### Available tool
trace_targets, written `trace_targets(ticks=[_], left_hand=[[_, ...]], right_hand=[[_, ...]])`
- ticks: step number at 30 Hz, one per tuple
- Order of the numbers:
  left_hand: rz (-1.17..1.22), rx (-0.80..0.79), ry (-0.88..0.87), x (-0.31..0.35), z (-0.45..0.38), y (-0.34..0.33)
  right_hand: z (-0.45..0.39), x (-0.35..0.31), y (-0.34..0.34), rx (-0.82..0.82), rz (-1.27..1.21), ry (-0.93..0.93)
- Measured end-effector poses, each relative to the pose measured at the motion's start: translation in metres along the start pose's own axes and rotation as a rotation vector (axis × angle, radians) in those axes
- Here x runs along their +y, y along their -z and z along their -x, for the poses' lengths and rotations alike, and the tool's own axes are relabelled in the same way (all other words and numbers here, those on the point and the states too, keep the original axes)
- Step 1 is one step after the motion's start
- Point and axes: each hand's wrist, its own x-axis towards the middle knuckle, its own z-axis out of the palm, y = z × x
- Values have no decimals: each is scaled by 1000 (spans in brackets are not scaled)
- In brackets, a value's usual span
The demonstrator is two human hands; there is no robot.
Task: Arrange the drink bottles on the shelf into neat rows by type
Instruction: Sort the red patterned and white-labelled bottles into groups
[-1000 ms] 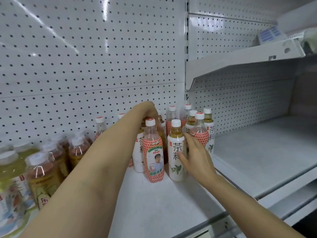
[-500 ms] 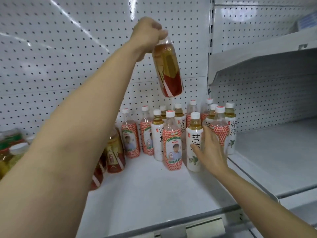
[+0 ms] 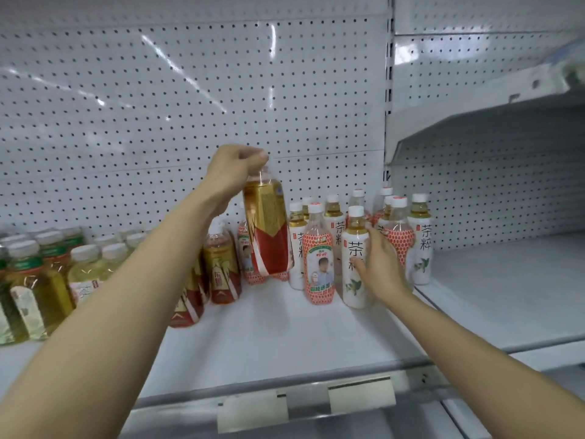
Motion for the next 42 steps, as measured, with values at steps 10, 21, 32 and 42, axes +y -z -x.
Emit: trace_targets(ticks=[10, 21, 32, 42], left_hand=[[-150, 69, 88, -82, 89, -8], [-202, 188, 131, -125, 107, 10], [-459, 337, 392, -176, 152, -40], [-589, 412, 441, -191, 120, -39]], right_hand=[[2, -4, 0, -39, -38, -24], [7, -4, -13, 22, -23, -26], [19, 9, -34, 11, -25, -251], [21, 10, -38, 50, -31, -235]])
